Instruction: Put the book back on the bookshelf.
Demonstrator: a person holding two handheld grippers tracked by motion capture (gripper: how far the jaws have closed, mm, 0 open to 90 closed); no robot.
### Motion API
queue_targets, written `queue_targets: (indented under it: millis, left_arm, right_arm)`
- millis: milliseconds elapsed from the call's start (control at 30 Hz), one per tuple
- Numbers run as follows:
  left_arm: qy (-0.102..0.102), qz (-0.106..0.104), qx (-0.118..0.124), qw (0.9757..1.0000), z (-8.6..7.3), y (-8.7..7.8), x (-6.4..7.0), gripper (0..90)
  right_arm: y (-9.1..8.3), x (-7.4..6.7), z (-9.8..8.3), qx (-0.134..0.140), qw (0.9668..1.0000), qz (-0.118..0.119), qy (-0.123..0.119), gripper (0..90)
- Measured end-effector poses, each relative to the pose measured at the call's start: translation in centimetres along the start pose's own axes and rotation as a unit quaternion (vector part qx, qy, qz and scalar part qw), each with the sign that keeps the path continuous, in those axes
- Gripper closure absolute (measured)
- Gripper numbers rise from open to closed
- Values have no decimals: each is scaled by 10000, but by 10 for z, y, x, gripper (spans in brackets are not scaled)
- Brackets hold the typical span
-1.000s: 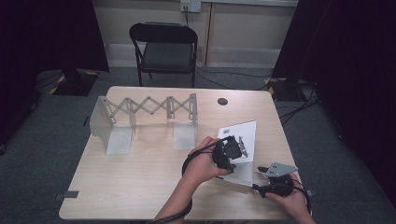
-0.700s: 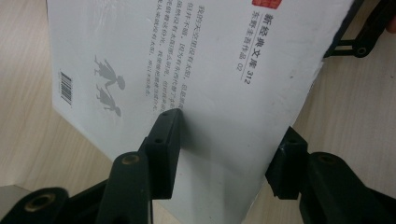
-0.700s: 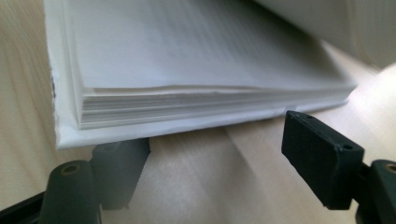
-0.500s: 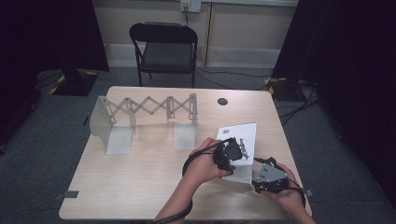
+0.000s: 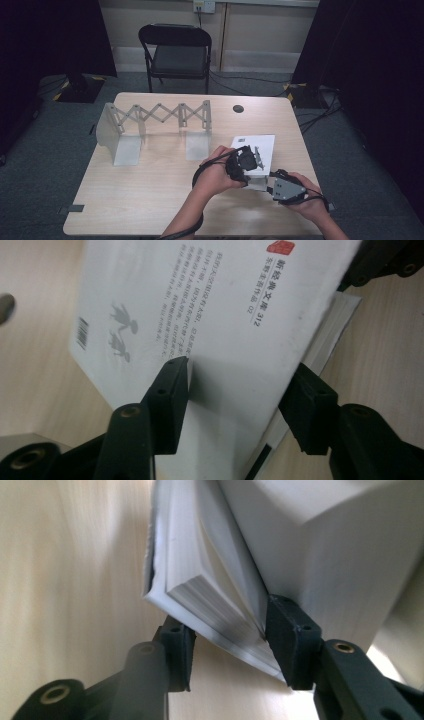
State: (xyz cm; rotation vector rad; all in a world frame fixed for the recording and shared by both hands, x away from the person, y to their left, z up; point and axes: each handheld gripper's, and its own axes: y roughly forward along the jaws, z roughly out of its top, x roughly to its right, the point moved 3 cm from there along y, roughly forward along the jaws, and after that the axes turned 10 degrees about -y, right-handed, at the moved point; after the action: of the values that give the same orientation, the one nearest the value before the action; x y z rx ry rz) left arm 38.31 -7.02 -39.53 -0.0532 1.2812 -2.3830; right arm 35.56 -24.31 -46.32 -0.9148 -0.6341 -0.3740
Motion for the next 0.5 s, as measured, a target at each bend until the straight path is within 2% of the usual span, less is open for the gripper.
queue_targets:
  millis: [33,67,100,133,167,200,267,300,333,367,400,433,500]
  left_arm:
    - [-10,26,164,9999,-1,-6,-2,449]
    - [-169,6,369,9992,-4,-12,-2,426]
    - [-142,-29,505,9986,-10,-26,-4,413]
    - [-142,-29,505,9986,-10,-26,-4,407]
    - [-69,104,488,9987,-16,-34,-5,407]
    - [-121,185,586,9980,-29,-49,-7,395]
    - [-166,192,646,9976,-34,-53,-8,379]
    - [-219,282,675,9971,-40,-57,-9,380]
    - [-277,336,603,9972,-49,-60,-11,380]
    - [-400,367,672,9963,-54,-60,-11,378]
    - [-598,297,698,9953,-67,-62,-14,378]
    - [-598,297,698,9953,-67,-62,-14,378]
    - [-734,281,685,9946,-78,-59,-15,379]
  right_arm:
    - [-3,4,3,79,9998,129,144,593]
    - [-6,7,7,154,9994,186,252,604]
    - [-11,12,13,231,9984,310,412,616]
    - [-11,12,13,231,9984,310,412,616]
    - [-13,15,15,259,9977,378,492,616]
    - [-17,20,15,301,9963,482,638,616]
    - [-19,22,15,339,9952,550,729,616]
    - [-20,23,15,363,9947,580,771,615]
    - [-22,24,15,390,9938,604,854,616]
    - [-24,26,15,426,9924,641,963,616]
    - [-27,29,14,482,9908,667,1071,617]
    - [-27,29,14,482,9908,667,1071,617]
    - [-30,31,15,537,9892,699,1173,618]
